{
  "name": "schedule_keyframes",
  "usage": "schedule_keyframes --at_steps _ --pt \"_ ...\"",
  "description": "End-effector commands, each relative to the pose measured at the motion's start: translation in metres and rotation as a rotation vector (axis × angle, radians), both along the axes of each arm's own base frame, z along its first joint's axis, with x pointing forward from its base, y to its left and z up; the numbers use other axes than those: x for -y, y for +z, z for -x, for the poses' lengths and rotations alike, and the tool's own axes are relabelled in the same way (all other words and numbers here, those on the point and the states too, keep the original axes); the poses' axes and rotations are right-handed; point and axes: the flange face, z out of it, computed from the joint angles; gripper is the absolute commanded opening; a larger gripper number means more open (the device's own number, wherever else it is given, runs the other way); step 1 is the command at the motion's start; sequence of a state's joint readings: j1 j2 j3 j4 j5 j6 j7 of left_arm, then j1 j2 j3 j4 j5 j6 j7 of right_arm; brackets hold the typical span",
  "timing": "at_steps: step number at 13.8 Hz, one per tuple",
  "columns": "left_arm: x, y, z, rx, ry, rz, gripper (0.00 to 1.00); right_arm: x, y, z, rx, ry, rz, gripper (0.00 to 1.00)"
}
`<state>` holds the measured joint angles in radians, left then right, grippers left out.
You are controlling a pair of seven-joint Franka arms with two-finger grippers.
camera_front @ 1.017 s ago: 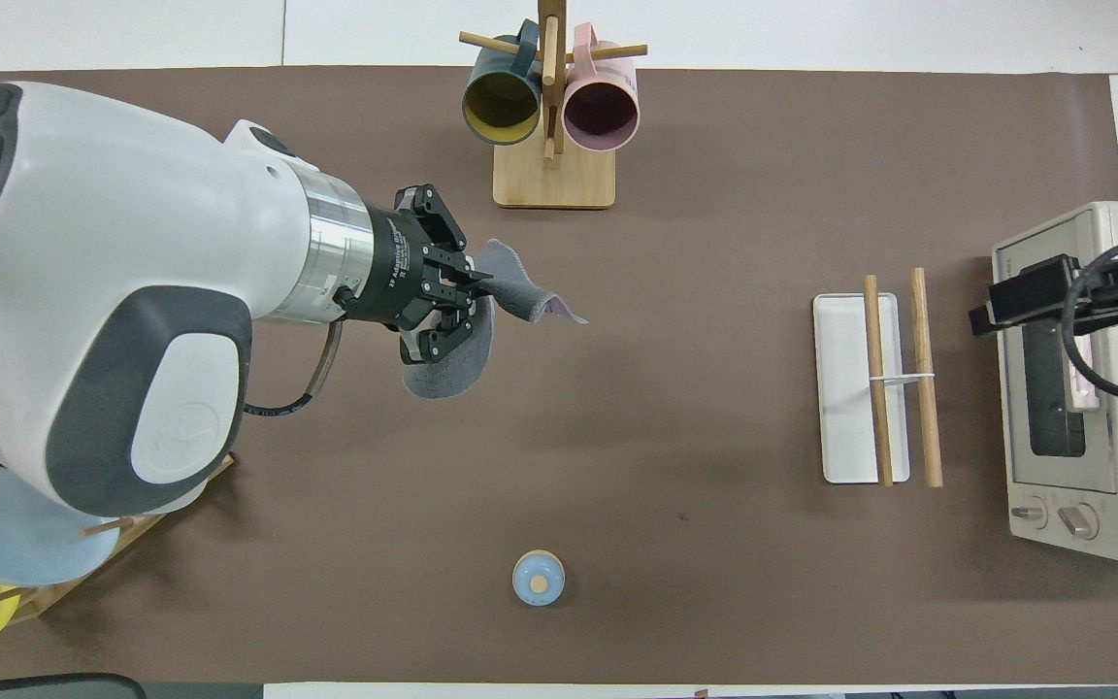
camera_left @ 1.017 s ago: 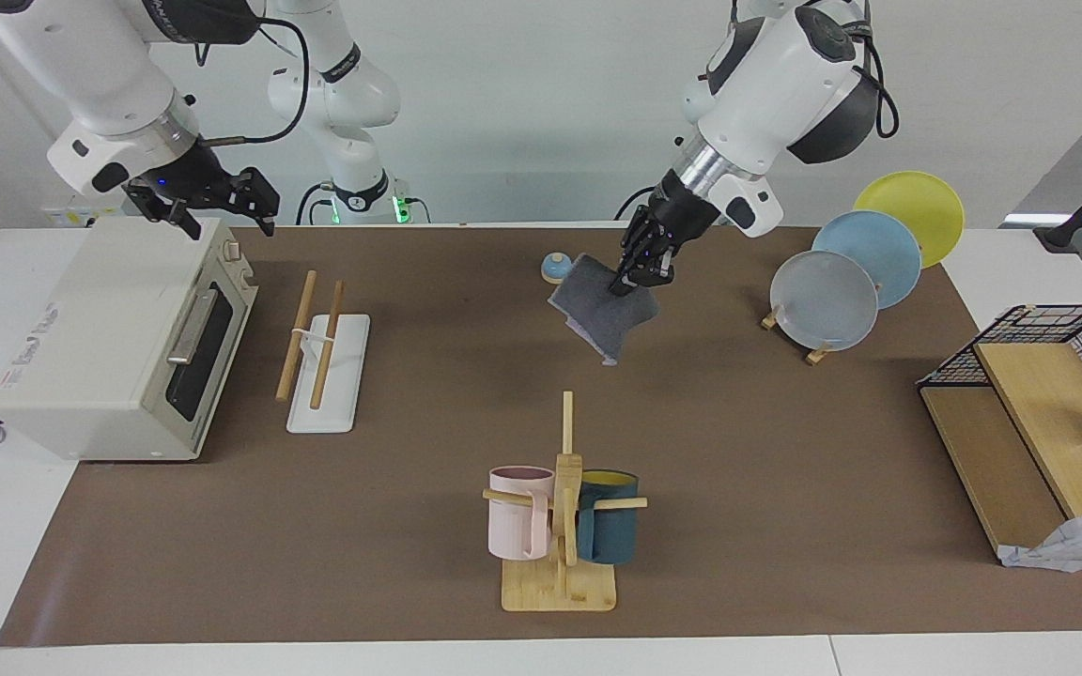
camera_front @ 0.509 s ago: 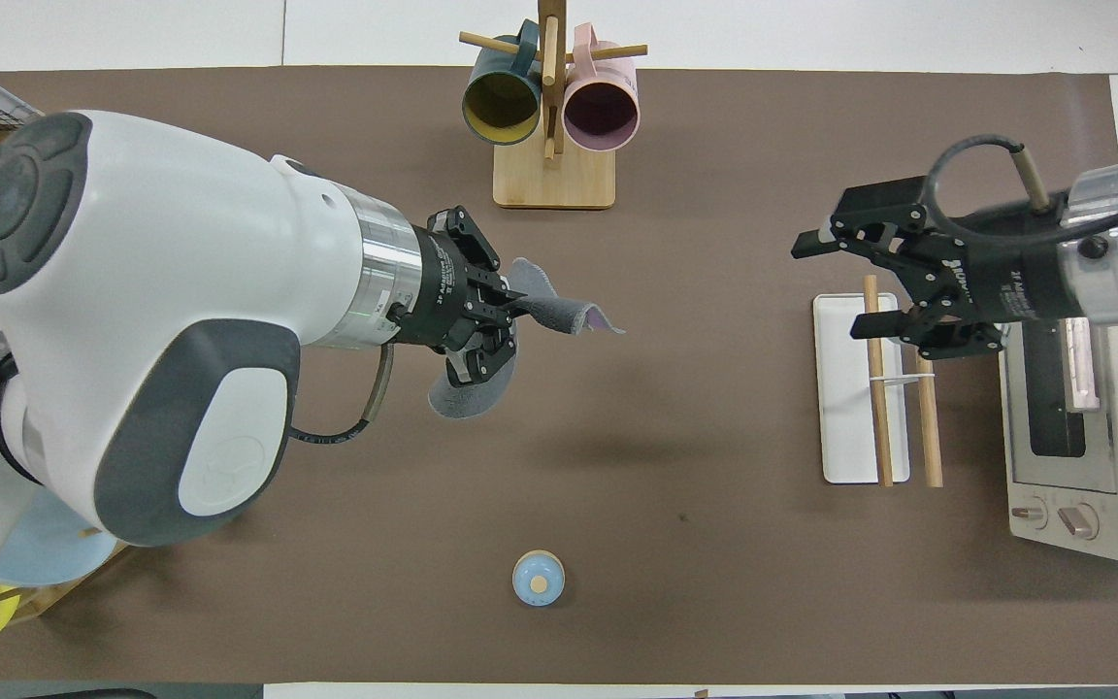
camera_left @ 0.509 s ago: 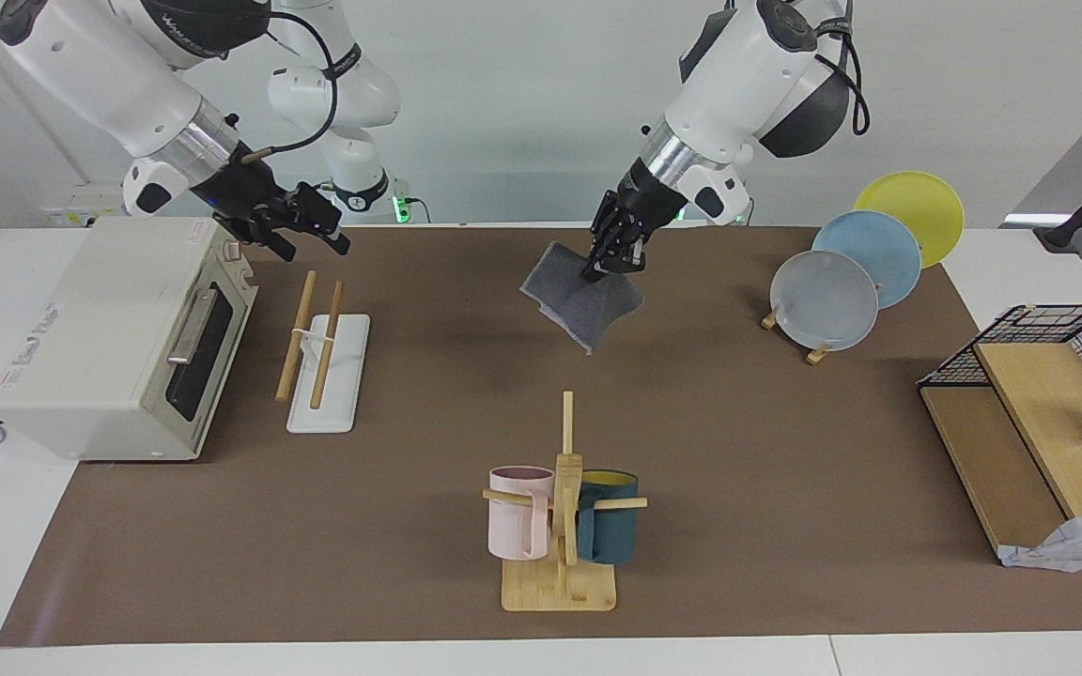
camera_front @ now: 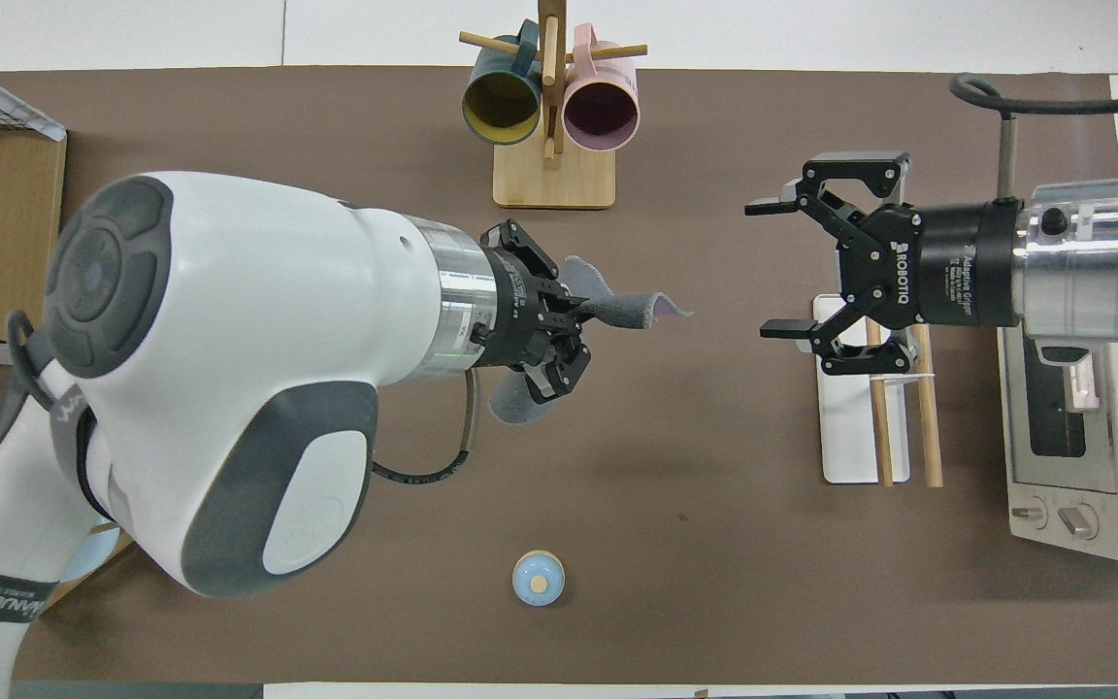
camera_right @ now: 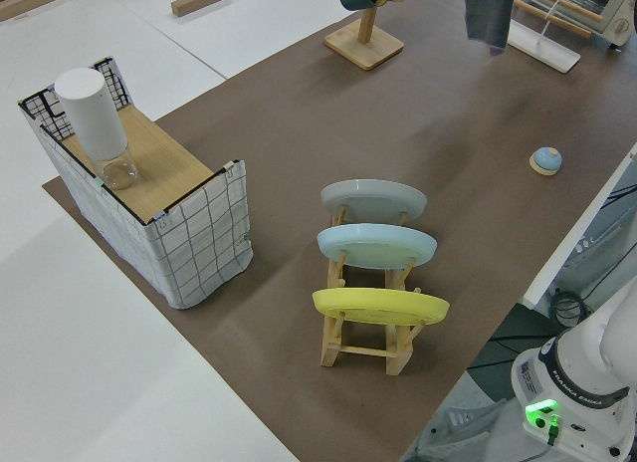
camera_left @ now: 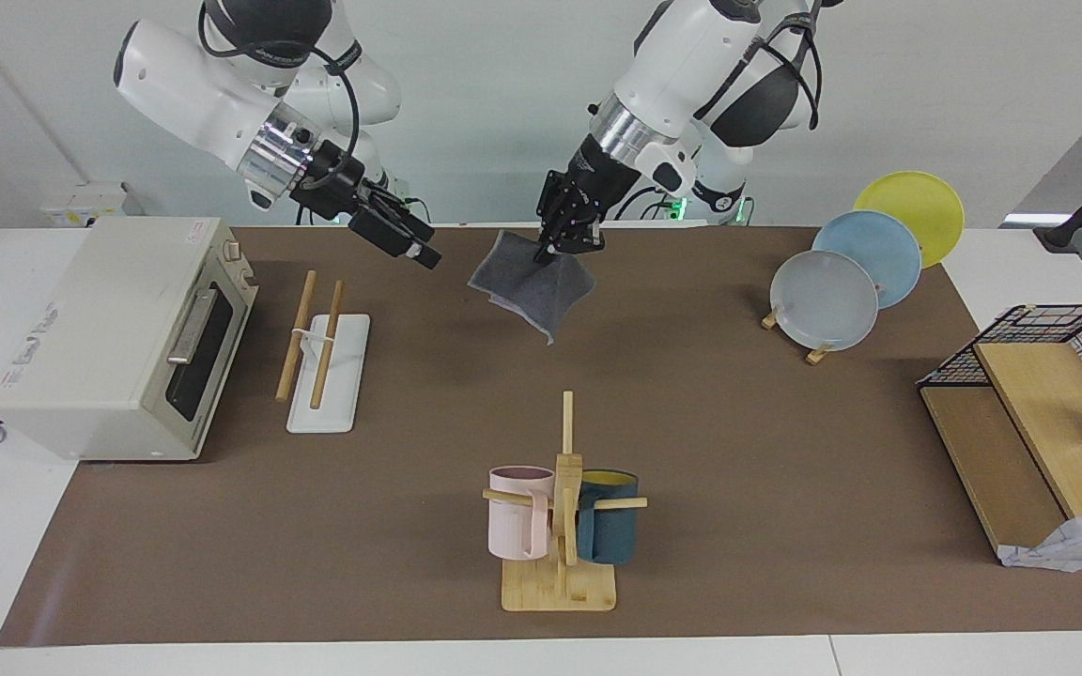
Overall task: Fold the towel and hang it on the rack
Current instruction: 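Hold the towel out with the left gripper while the right gripper grasps it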
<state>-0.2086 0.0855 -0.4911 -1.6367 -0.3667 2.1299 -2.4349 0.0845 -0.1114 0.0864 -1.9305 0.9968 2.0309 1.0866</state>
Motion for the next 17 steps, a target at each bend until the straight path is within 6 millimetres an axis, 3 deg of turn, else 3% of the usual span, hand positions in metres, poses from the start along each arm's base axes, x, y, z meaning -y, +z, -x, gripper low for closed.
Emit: schedule_keyframes --at_steps 1,3,8,10,11,13,17 --pt "-0.003 0.000 0.008 0.002 0.067 0.007 0.00 -0.024 -0.020 0.016 -0.029 -0.049 -0.024 1.00" --pt "-0.003 0.002 0.007 0.006 0.091 0.019 0.00 -0.039 -0.031 0.021 -0.023 -0.035 -0.010 1.00" --pt "-0.003 0.000 0.007 0.003 0.098 0.018 0.00 -0.040 -0.051 0.019 0.009 0.005 0.015 1.00" --pt "-0.003 0.000 0.007 -0.002 0.105 0.018 0.00 -0.040 -0.056 0.018 0.057 0.043 0.022 0.32" --pt "-0.003 0.000 0.007 -0.007 0.113 0.018 0.00 -0.041 -0.060 0.016 0.055 0.038 -0.008 0.17" --pt "-0.002 0.000 0.007 -0.008 0.114 0.019 0.00 -0.041 -0.064 0.014 0.061 0.040 -0.024 0.00" --pt "-0.003 0.000 0.010 -0.010 0.119 0.016 0.00 -0.041 -0.063 0.014 0.065 0.042 -0.024 0.00"
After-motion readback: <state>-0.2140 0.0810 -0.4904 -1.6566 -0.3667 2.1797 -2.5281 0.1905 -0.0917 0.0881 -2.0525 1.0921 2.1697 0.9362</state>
